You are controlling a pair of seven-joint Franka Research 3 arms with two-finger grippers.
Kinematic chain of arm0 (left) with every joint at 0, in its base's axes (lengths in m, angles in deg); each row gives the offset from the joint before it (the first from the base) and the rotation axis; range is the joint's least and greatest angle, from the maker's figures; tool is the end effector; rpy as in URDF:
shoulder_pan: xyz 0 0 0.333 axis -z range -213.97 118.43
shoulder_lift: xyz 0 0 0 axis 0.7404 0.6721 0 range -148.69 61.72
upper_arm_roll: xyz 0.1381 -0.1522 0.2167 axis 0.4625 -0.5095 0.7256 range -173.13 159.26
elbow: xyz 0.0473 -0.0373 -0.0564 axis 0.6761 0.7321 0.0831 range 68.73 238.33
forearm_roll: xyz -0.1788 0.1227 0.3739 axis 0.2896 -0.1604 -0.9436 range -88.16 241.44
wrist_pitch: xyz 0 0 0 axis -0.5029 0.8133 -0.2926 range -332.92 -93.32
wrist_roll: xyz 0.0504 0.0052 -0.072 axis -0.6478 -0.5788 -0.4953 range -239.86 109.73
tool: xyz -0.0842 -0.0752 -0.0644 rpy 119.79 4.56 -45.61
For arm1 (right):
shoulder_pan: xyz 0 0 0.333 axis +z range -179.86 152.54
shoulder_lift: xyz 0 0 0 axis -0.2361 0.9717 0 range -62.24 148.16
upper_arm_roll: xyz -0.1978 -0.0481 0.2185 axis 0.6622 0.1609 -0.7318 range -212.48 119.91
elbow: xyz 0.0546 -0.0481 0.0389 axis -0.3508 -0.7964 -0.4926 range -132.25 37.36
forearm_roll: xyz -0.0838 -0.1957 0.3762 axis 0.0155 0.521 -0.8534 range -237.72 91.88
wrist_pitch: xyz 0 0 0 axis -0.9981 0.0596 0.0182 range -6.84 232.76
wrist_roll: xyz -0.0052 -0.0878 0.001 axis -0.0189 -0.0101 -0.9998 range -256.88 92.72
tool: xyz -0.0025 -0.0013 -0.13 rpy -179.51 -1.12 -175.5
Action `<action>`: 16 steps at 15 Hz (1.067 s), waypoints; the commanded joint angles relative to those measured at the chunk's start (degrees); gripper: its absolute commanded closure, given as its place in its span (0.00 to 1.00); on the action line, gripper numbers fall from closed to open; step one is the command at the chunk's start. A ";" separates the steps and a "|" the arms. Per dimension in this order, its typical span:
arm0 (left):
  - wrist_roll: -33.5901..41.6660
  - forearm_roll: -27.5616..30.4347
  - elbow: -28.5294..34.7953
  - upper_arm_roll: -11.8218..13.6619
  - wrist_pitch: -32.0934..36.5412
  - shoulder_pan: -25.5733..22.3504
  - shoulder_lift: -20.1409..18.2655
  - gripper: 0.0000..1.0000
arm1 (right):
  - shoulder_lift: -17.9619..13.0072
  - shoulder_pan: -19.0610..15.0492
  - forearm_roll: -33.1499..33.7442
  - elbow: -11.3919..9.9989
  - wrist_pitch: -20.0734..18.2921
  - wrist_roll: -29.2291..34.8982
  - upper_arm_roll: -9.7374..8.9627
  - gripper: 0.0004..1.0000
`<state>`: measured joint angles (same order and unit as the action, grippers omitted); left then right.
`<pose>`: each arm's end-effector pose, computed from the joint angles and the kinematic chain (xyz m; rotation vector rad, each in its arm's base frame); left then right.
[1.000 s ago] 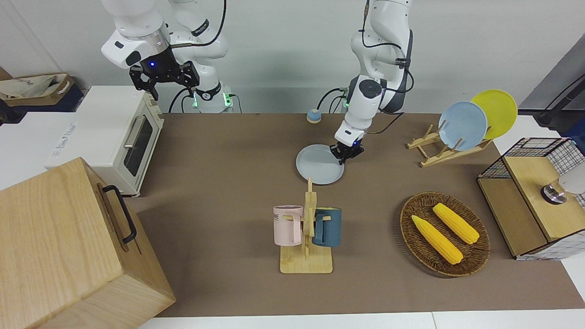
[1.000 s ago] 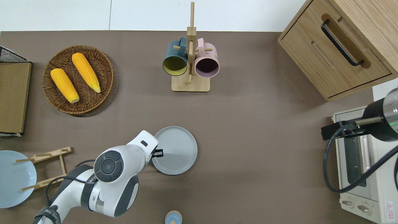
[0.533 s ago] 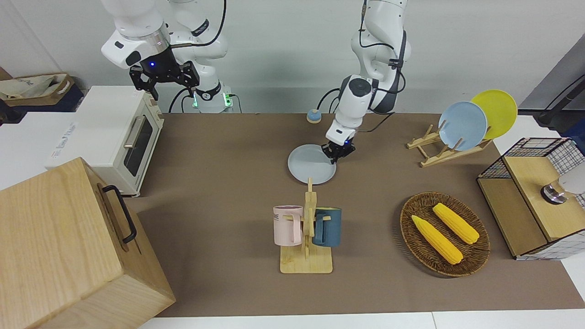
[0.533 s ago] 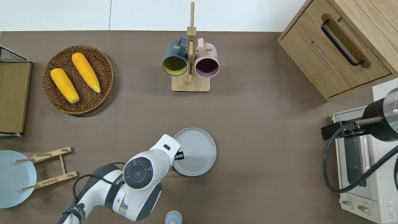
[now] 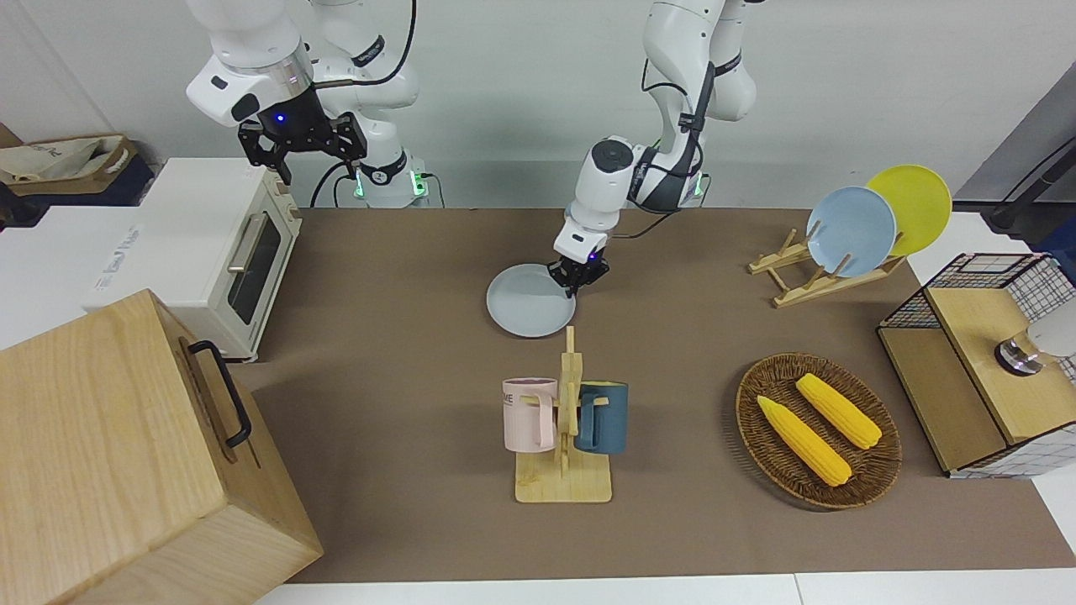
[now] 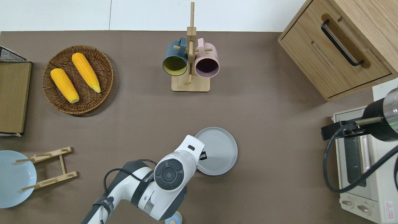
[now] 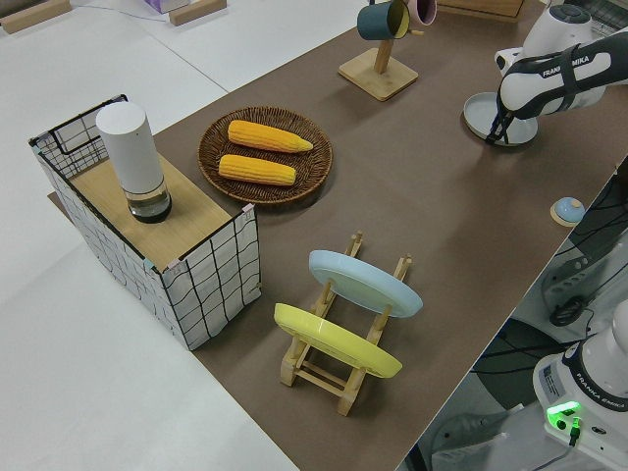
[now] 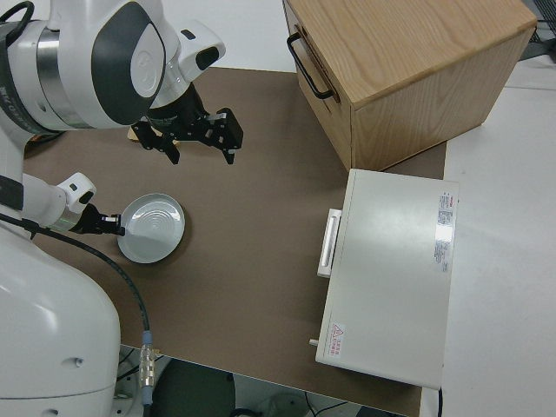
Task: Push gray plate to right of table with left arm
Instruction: 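Push the gray plate with the left gripper across the table toward the toaster, then continue pushing the gray plate with the left gripper, then stop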
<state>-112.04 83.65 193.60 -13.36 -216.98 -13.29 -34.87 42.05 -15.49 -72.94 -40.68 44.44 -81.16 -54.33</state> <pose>0.4293 -0.3721 0.2281 2.9564 0.3094 0.0717 0.5580 0.0615 0.6203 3.1219 0.1440 -0.2004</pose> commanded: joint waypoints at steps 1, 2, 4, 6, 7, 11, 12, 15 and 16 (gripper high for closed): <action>-4.34 0.54 -4.03 -0.26 -1.08 3.57 5.71 1.00 | -0.14 -1.07 -0.25 0.53 -0.89 0.75 -0.92 0.02; -5.22 0.54 -4.47 -0.26 -1.08 4.10 6.14 1.00 | -0.14 -1.07 -0.25 0.53 -0.89 0.75 -0.92 0.02; -7.94 0.54 -6.40 -0.17 -0.91 5.94 7.37 1.00 | -0.14 -1.15 -0.25 0.53 -0.89 0.75 -0.92 0.02; -9.96 0.54 -8.86 -0.17 -0.56 7.26 8.87 1.00 | -0.14 -1.15 -0.25 0.53 -0.89 0.75 -0.92 0.02; -11.02 0.54 -9.83 -0.17 -0.47 7.88 9.40 1.00 | -0.14 -1.07 -0.25 0.53 -0.89 0.66 -0.92 0.02; -14.36 0.37 -13.34 -0.17 -0.29 10.16 11.68 1.00 | -0.14 -1.15 -0.25 0.53 -0.89 0.75 -0.92 0.02; -15.06 0.37 -14.39 -0.17 -0.03 10.60 12.30 1.00 | -0.14 -1.07 -0.25 0.53 -0.89 0.66 -0.92 0.02; -17.35 0.37 -17.82 -0.17 1.37 12.01 14.14 1.00 | -0.14 -1.07 -0.25 0.53 -0.89 0.66 -0.92 0.02; -18.05 0.37 -19.05 -0.08 1.55 12.53 14.84 1.00 | -0.14 -1.15 -0.25 0.53 -0.89 0.75 -0.92 0.02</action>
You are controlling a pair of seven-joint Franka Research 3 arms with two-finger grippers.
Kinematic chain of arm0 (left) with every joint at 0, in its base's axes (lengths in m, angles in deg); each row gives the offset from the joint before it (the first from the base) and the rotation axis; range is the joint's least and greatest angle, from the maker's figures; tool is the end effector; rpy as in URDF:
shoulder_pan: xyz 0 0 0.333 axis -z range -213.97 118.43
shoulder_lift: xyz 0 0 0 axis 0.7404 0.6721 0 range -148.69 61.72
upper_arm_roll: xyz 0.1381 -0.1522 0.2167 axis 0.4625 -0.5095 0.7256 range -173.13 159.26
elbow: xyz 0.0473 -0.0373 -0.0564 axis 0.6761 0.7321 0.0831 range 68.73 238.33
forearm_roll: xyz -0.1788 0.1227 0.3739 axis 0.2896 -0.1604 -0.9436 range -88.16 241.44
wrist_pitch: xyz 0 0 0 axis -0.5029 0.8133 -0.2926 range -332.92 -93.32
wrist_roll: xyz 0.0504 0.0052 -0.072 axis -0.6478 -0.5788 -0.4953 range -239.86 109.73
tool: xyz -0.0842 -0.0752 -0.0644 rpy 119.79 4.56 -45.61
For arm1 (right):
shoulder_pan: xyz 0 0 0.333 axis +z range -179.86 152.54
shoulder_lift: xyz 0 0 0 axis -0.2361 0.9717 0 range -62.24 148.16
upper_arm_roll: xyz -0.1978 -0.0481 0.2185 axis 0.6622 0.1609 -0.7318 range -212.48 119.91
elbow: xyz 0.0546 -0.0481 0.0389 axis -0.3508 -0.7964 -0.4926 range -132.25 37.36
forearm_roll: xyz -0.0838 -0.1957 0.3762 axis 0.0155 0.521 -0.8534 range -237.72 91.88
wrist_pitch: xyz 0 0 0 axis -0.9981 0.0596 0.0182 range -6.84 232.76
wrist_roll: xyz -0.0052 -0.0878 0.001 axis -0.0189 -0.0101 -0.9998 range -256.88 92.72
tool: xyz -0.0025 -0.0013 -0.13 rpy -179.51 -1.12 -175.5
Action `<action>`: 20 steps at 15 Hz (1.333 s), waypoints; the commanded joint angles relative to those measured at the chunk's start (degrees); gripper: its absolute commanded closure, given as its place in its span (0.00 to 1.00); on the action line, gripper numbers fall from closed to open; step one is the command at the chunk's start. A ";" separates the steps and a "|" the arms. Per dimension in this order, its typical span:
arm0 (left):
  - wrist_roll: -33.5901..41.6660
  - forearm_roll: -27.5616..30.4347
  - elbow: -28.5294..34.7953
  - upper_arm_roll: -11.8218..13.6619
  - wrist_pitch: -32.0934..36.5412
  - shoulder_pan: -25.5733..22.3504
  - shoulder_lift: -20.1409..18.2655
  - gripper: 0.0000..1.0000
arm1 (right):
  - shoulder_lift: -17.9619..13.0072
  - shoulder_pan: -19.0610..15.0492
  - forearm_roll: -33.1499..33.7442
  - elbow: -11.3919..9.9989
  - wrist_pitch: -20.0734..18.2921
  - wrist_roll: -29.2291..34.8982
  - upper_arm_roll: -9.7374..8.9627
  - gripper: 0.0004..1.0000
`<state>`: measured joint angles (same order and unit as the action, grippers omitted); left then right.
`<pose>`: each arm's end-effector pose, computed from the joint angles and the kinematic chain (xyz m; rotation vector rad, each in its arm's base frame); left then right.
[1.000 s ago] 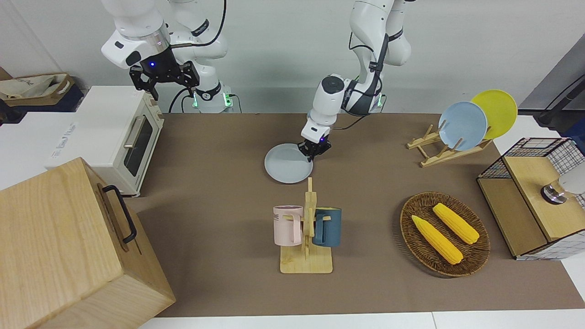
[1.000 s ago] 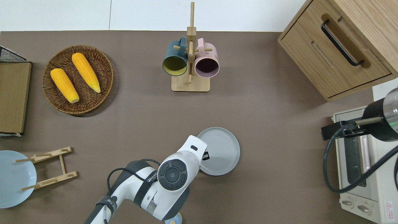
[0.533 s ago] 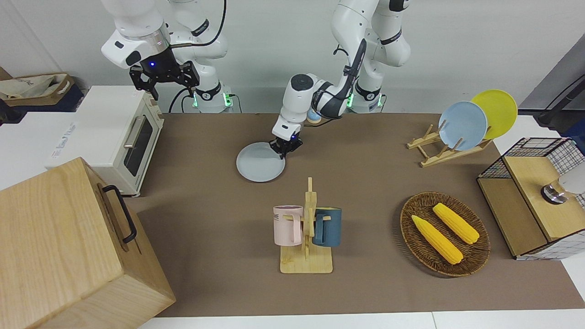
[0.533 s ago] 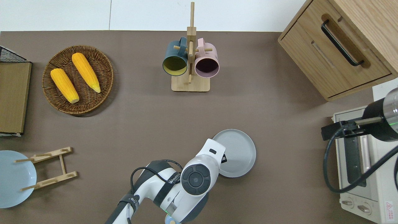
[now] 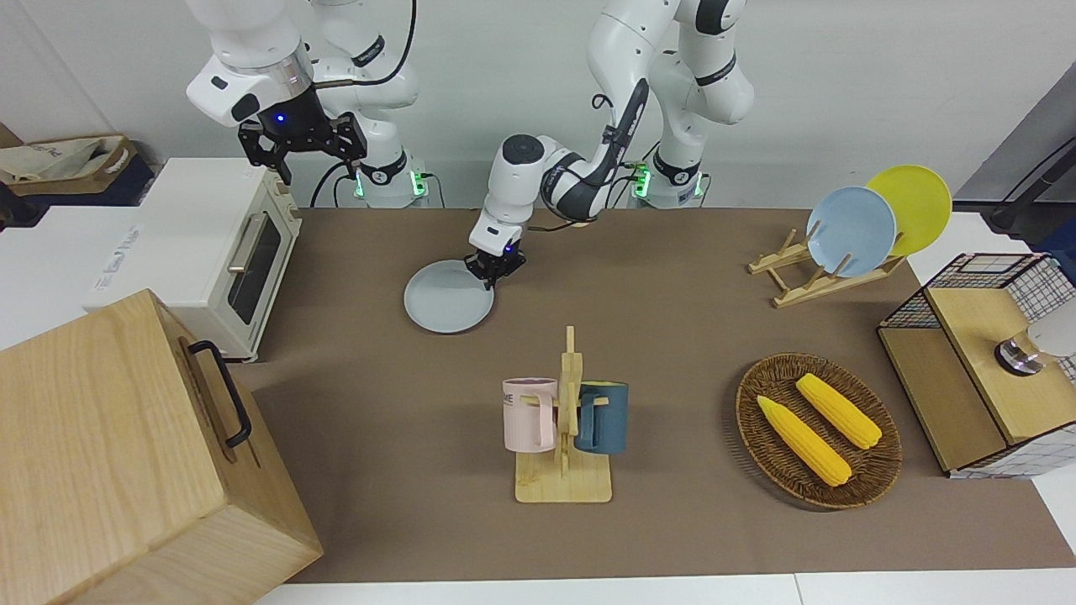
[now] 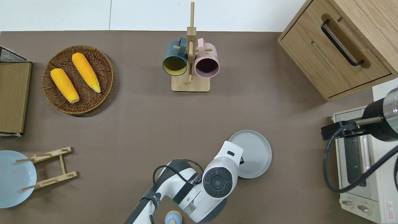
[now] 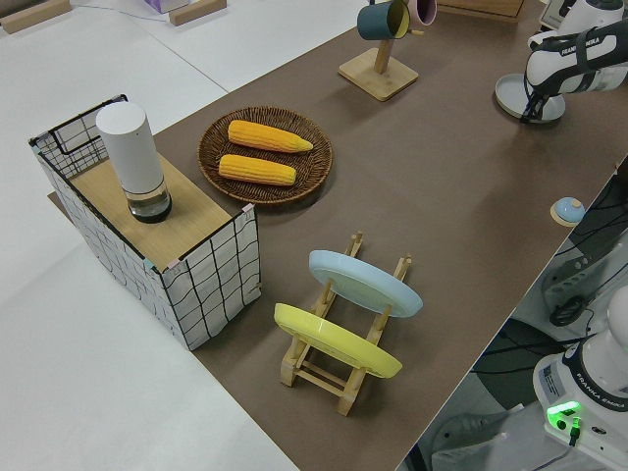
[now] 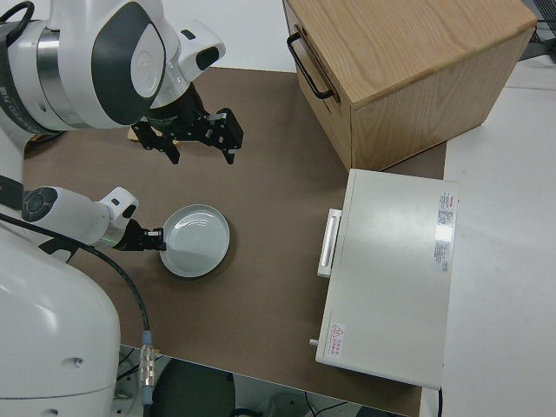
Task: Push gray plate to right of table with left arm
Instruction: 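Continue pushing the gray plate with the left gripper, then stop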
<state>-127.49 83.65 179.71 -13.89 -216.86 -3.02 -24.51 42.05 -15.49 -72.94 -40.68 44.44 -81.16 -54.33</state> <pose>0.3973 -0.5016 0.2295 2.8710 0.4279 0.0295 0.5580 0.0615 0.6203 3.1219 0.1440 -0.2004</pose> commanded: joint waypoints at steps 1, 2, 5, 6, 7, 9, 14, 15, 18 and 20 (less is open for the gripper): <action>-3.22 0.28 -5.78 0.46 1.43 2.44 5.10 1.00 | -0.14 -1.15 -0.25 0.53 -0.89 0.66 -0.92 0.02; -3.66 -0.24 -6.57 0.46 1.52 2.88 5.54 1.00 | -0.14 -1.15 -0.25 0.53 -0.89 0.66 -0.92 0.02; -7.26 -3.14 -9.12 0.37 1.61 3.58 7.39 1.00 | -0.14 -1.07 -0.25 0.53 -0.89 0.66 -0.92 0.02; -8.05 -3.58 -9.39 0.37 1.61 3.68 7.65 1.00 | -0.14 -1.15 -0.25 0.53 -0.89 0.66 -0.92 0.02; -8.41 -3.67 -9.48 0.28 1.61 4.02 7.83 1.00 | -0.14 -1.15 -0.25 0.53 -0.89 0.66 -0.92 0.02; -9.11 -3.41 -10.26 0.28 1.61 5.25 8.18 1.00 | -0.14 -1.15 -0.25 0.53 -0.89 0.75 -0.92 0.02; -9.55 -3.59 -11.59 0.37 1.70 5.26 8.80 1.00 | -0.14 -1.07 -0.25 0.53 -0.89 0.75 -0.92 0.02; -9.55 -3.59 -11.67 0.45 1.70 5.26 8.80 0.98 | -0.14 -1.07 -0.25 0.53 -0.89 0.66 -0.92 0.02; -9.55 -3.50 -11.76 0.46 2.31 5.26 8.80 0.39 | -0.14 -1.15 -0.25 0.53 -0.89 0.75 -0.92 0.02; -9.47 -3.59 -13.51 0.63 6.43 5.26 8.80 0.01 | -0.14 -1.15 -0.25 0.53 -0.89 0.66 -0.92 0.02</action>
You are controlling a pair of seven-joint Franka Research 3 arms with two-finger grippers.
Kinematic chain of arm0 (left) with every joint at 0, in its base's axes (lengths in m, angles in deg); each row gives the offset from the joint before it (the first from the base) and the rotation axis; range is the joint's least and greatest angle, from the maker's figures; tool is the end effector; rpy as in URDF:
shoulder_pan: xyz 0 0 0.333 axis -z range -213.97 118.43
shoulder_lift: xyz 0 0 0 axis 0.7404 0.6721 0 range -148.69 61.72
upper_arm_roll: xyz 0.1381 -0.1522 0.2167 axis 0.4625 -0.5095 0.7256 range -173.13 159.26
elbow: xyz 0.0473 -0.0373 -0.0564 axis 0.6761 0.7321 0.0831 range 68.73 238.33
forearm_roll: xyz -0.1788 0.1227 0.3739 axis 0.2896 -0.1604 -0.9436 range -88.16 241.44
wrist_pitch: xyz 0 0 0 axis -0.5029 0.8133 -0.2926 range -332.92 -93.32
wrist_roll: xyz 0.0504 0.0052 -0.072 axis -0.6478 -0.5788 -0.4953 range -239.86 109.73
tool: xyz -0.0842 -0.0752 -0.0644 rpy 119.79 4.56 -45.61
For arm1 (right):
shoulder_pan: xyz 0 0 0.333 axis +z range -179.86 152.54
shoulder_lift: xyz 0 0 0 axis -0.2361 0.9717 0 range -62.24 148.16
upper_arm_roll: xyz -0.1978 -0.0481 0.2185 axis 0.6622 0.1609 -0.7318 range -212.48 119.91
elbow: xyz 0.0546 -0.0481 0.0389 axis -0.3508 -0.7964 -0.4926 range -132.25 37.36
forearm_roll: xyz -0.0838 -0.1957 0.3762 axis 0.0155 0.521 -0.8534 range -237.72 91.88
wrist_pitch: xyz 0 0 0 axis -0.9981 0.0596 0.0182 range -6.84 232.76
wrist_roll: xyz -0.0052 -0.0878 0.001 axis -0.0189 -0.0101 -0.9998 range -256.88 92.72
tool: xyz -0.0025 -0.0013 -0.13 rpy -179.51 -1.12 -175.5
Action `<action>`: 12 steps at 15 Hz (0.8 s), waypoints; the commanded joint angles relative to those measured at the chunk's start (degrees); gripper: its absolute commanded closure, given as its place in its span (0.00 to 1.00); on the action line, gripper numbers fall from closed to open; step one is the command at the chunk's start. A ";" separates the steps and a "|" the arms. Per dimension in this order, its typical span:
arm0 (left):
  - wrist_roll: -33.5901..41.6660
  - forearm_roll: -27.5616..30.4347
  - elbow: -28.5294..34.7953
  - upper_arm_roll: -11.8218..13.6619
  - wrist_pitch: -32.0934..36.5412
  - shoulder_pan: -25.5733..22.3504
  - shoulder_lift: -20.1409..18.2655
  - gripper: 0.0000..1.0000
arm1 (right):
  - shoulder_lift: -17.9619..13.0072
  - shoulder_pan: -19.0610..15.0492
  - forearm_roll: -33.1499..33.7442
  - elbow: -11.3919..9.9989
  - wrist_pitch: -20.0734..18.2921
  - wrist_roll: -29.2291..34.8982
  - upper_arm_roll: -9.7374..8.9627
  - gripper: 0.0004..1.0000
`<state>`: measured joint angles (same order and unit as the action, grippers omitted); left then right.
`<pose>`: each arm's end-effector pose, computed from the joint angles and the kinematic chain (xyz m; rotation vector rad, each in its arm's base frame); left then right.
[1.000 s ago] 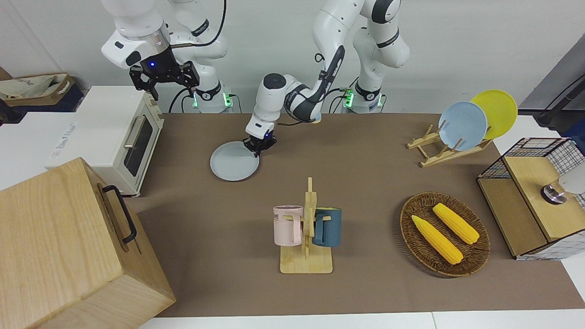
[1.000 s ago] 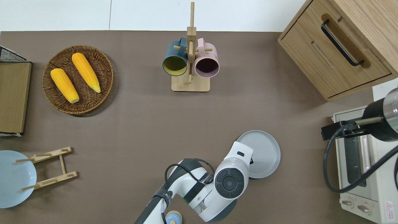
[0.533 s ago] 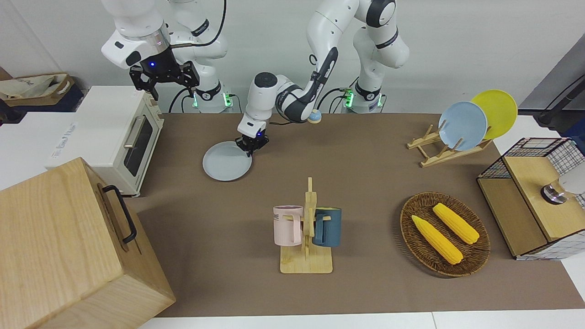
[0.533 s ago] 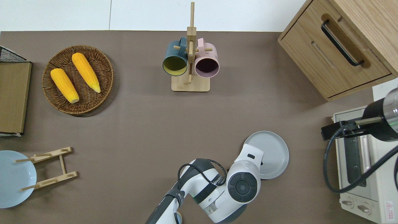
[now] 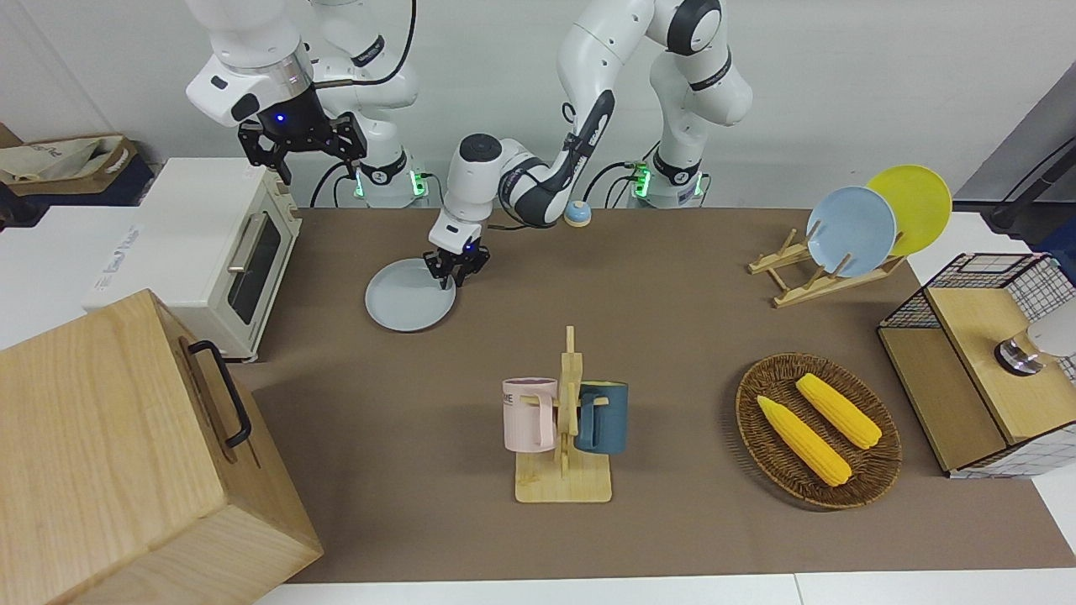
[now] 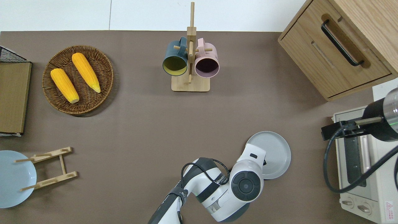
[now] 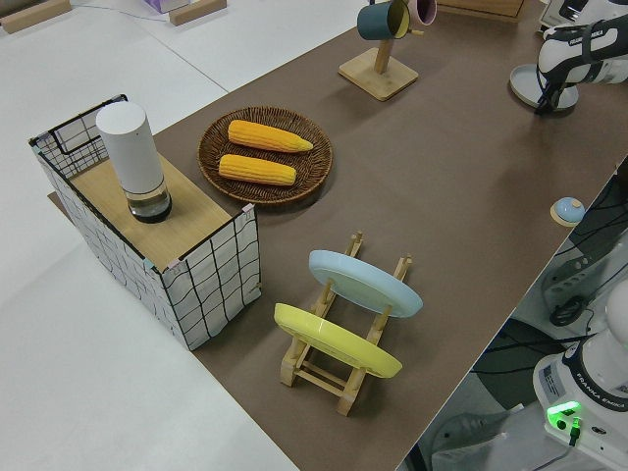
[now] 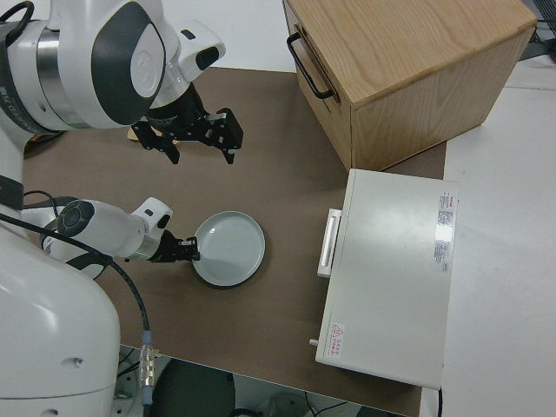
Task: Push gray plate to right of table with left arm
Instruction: 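Continue pushing the gray plate with the left gripper, then stop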
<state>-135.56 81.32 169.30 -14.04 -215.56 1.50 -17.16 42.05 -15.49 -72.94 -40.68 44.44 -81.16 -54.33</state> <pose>0.3834 -0.5706 0.2284 2.8377 0.4719 0.0215 0.5580 0.0615 0.6203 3.1219 0.1440 -0.2004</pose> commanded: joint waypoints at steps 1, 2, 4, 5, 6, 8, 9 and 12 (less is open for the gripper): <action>-1.31 -1.33 -3.55 0.86 5.75 0.65 1.36 0.01 | -0.14 -1.15 -0.25 0.53 -0.89 0.75 -0.92 0.02; -1.31 -1.42 -3.55 0.86 5.76 0.65 1.36 0.01 | -0.14 -1.15 -0.25 0.53 -0.89 0.66 -0.92 0.02; -1.31 -1.86 -3.55 0.95 5.76 0.57 1.27 0.01 | -0.14 -1.15 -0.25 0.53 -0.89 0.66 -0.92 0.02; -1.31 -1.95 -3.55 0.95 5.76 0.48 1.19 0.01 | -0.14 -1.07 -0.25 0.53 -0.89 0.66 -0.92 0.02; -1.22 -1.95 -3.55 0.95 5.76 0.39 1.19 0.01 | -0.14 -1.07 -0.25 0.53 -0.89 0.66 -0.92 0.02; -0.87 -1.95 -3.46 0.95 6.37 0.04 0.49 0.01 | -0.14 -1.07 -0.25 0.53 -0.89 0.75 -0.92 0.02; -0.08 -1.86 -3.46 1.04 7.42 -0.14 -0.13 0.01 | -0.14 -1.15 -0.25 0.53 -0.89 0.66 -0.92 0.02; 4.30 -1.77 -2.33 1.21 10.22 -1.54 -3.11 0.01 | -0.14 -1.07 -0.25 0.53 -0.89 0.66 -0.92 0.02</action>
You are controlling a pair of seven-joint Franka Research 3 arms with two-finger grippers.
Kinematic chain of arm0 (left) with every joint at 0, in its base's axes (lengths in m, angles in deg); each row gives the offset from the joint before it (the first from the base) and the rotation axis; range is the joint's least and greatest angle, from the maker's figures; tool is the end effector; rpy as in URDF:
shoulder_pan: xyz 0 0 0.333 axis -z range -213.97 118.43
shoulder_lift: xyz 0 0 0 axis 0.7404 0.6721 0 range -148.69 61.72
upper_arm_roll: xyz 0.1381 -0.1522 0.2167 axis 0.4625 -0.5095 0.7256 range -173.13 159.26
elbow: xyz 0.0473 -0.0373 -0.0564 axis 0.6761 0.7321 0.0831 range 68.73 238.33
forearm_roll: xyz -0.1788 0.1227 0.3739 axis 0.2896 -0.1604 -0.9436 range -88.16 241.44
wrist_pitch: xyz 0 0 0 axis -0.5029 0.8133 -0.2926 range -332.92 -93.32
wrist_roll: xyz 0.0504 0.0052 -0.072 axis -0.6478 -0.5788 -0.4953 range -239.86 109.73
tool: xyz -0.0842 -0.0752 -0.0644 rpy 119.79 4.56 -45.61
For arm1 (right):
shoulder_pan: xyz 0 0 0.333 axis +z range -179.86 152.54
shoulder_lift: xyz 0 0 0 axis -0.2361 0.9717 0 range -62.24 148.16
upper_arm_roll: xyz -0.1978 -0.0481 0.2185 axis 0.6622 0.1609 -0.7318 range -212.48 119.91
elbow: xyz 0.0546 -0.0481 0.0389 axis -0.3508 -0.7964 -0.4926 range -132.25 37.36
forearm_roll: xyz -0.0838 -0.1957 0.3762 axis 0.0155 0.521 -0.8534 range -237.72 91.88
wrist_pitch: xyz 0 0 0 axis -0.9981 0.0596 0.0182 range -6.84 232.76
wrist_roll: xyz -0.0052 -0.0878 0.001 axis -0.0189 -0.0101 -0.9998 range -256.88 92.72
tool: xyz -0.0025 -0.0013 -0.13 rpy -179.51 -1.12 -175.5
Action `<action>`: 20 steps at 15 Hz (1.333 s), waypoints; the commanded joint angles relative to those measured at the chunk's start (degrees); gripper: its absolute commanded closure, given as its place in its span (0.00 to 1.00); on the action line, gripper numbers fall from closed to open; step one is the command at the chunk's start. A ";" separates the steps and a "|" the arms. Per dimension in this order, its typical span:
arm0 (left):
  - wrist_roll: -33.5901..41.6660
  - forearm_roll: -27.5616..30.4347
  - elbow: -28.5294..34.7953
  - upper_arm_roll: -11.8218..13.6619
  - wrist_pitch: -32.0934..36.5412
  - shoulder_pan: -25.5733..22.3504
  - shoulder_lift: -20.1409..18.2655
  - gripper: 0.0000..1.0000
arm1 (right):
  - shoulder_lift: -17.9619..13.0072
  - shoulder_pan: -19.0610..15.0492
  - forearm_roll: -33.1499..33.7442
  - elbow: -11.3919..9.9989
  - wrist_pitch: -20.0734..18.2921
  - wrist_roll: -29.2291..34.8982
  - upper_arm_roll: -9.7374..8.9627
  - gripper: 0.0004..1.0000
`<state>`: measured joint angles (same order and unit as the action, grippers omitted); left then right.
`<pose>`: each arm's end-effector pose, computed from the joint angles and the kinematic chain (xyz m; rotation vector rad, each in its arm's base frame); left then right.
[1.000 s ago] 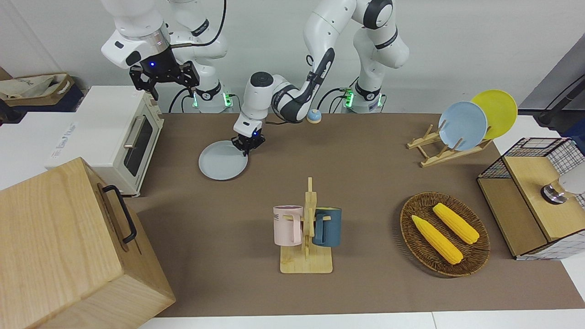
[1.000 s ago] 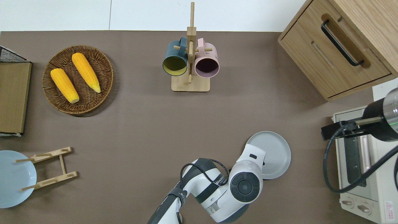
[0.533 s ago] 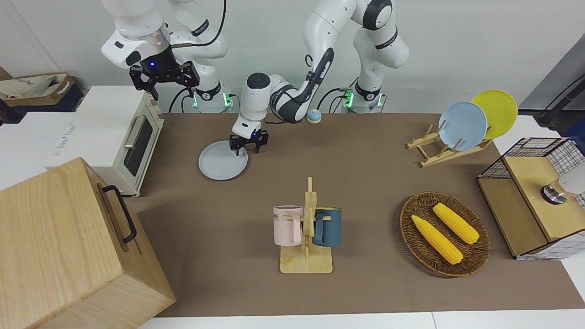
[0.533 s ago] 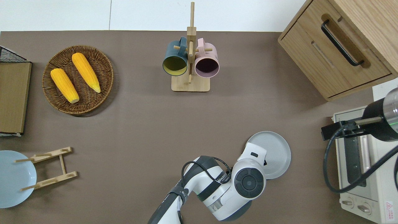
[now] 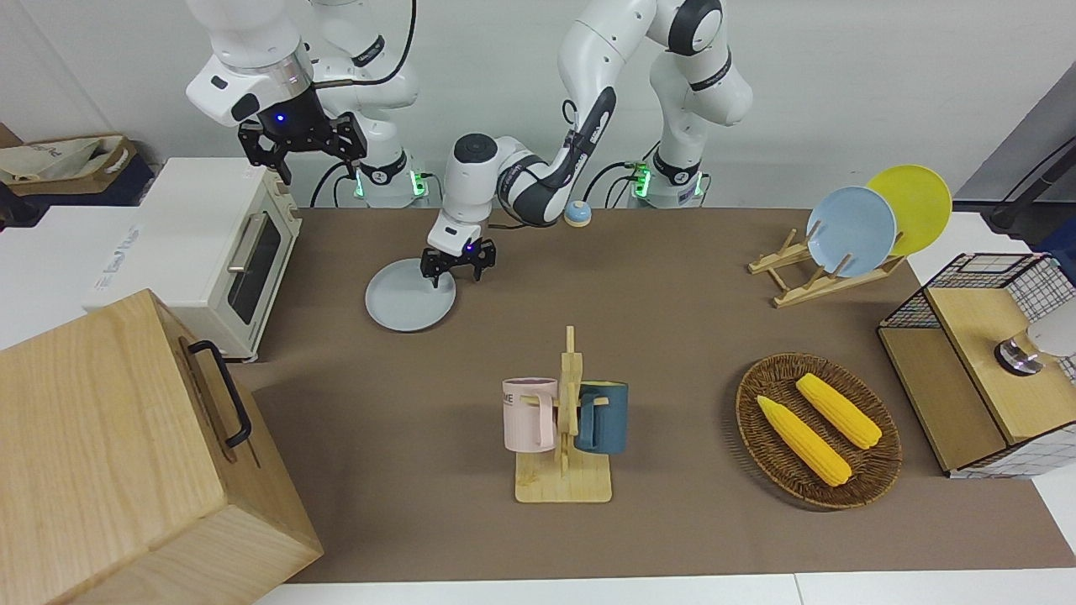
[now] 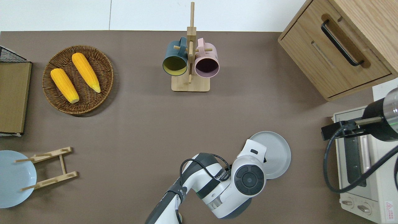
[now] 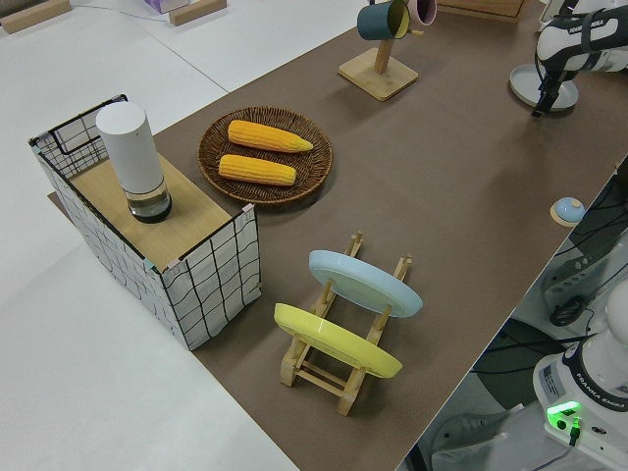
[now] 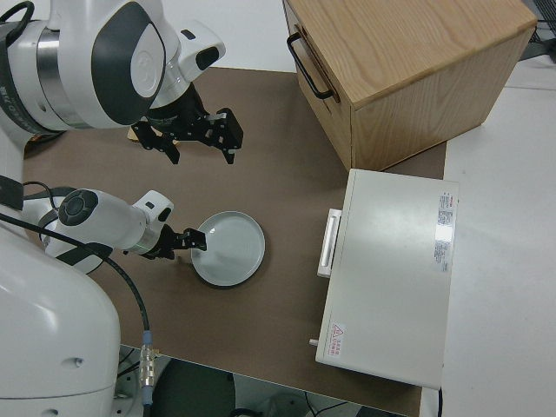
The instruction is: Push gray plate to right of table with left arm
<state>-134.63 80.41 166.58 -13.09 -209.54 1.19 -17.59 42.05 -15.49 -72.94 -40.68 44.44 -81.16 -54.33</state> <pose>0.3980 -0.5667 0.2441 2.8917 0.4594 0.0127 0.5580 0.0615 0.6203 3.1219 0.1440 -0.2004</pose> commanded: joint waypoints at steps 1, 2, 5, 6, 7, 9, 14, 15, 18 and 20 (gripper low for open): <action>5.99 -0.61 1.27 0.26 5.61 -1.67 -3.99 0.01 | -0.14 -1.07 -0.25 0.53 -0.89 0.75 -0.92 0.02; 7.58 -0.35 2.58 0.26 6.06 -2.55 -5.75 0.01 | -0.14 -1.15 -0.25 0.53 -0.89 0.75 -0.92 0.02; 10.14 -0.08 6.46 0.17 7.89 -4.22 -10.94 0.01 | -0.14 -1.15 -0.25 0.53 -0.89 0.75 -0.92 0.02; 11.02 -0.08 6.55 0.17 9.56 -4.66 -11.65 0.01 | -0.14 -1.15 -0.25 0.53 -0.89 0.75 -0.92 0.02; 12.77 0.18 6.64 0.17 11.15 -5.71 -12.87 0.01 | -0.14 -1.07 -0.25 0.53 -0.89 0.75 -0.92 0.02; 19.26 3.33 7.42 0.26 16.49 -7.99 -16.64 0.00 | -0.14 -1.07 -0.25 0.53 -0.89 0.75 -0.92 0.02; 32.53 6.41 8.57 0.35 30.12 -16.51 -24.82 0.01 | -0.14 -1.15 -0.25 0.53 -0.89 0.75 -0.92 0.02; 34.13 6.51 8.66 0.35 31.89 -17.92 -25.97 0.01 | -0.14 -1.15 -0.25 0.53 -0.89 0.75 -0.92 0.02; 38.61 6.51 8.66 0.44 36.73 -21.88 -28.52 0.01 | -0.14 -1.15 -0.25 0.53 -0.89 0.75 -0.92 0.02; 42.56 6.42 8.66 0.53 40.23 -25.30 -30.36 0.00 | -0.14 -1.15 -0.25 0.53 -0.89 0.66 -0.92 0.02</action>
<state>-97.13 85.70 172.87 -12.30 -172.66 -20.41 -44.15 42.05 -15.49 -72.94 -40.68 44.44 -81.16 -54.33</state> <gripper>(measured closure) 0.004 0.013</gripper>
